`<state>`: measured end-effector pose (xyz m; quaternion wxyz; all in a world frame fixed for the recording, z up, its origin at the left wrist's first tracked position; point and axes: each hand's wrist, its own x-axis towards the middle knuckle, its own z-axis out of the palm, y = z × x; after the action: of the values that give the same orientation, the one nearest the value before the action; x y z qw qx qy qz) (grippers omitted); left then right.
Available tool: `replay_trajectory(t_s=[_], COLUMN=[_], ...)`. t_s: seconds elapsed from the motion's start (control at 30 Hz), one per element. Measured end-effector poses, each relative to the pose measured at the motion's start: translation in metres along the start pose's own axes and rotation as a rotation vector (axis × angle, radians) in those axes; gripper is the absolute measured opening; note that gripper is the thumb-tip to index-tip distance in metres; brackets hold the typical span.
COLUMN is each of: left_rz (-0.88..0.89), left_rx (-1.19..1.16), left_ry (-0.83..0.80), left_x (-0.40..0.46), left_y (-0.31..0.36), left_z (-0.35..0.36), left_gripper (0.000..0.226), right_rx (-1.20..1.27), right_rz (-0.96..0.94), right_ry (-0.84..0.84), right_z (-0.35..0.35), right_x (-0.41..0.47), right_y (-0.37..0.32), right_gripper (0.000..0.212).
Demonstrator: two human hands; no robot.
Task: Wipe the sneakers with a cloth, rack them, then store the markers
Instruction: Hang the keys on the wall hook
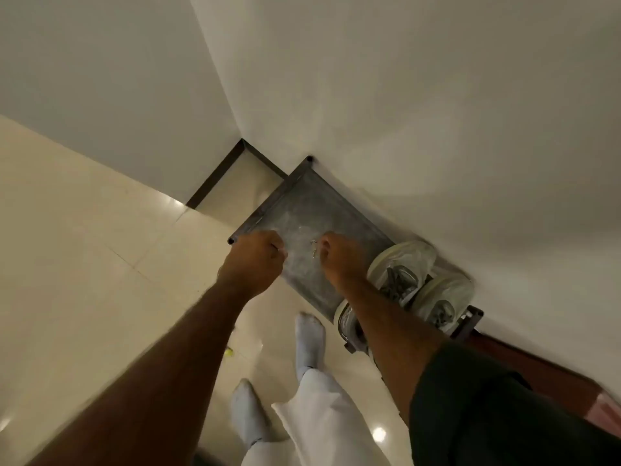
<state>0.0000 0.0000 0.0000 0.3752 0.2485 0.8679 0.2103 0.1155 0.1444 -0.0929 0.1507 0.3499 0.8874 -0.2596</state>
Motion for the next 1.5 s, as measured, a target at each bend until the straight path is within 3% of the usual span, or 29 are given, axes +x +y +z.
replay_trajectory(t_s=[0.23,0.47,0.63,0.77,1.13,1.3,1.5], left_rz=[0.019,0.065,0.079,0.101,0.351,0.545,0.762], left_rx=[-0.009,0.006,0.055,-0.009,-0.096,-0.015,-0.151], left_ry=[-0.002,-0.009,-0.03,0.084,0.254,0.371,0.484], left_x=[0.024,0.028,0.018,-0.002,-0.095,-0.159,-0.227], left_y=[-0.015,-0.009,0.009,0.055,0.218,0.288,0.377], left_z=[0.013,0.007,-0.012,-0.061,-0.262,-0.36,-0.434], left_gripper=[0.048,0.024,0.021,0.018,0.018,0.014,0.013], right_rx=[-0.043,-0.101,0.179,0.391,0.695,0.818,0.914], right_rz=[0.043,-0.013,0.076,0.002,-0.268,-0.317,-0.389], right_ry=[-0.038,-0.022,0.082,0.239,0.653,0.732,0.883], right_z=[0.02,0.033,0.013,-0.055,-0.34,-0.46,-0.583], right_x=[0.031,0.045,0.035,0.02,-0.09,-0.166,-0.24], right_y=[0.001,0.004,-0.001,-0.026,-0.147,-0.198,-0.244], right_gripper=[0.02,0.02,0.014,0.012,0.007,0.006,0.007])
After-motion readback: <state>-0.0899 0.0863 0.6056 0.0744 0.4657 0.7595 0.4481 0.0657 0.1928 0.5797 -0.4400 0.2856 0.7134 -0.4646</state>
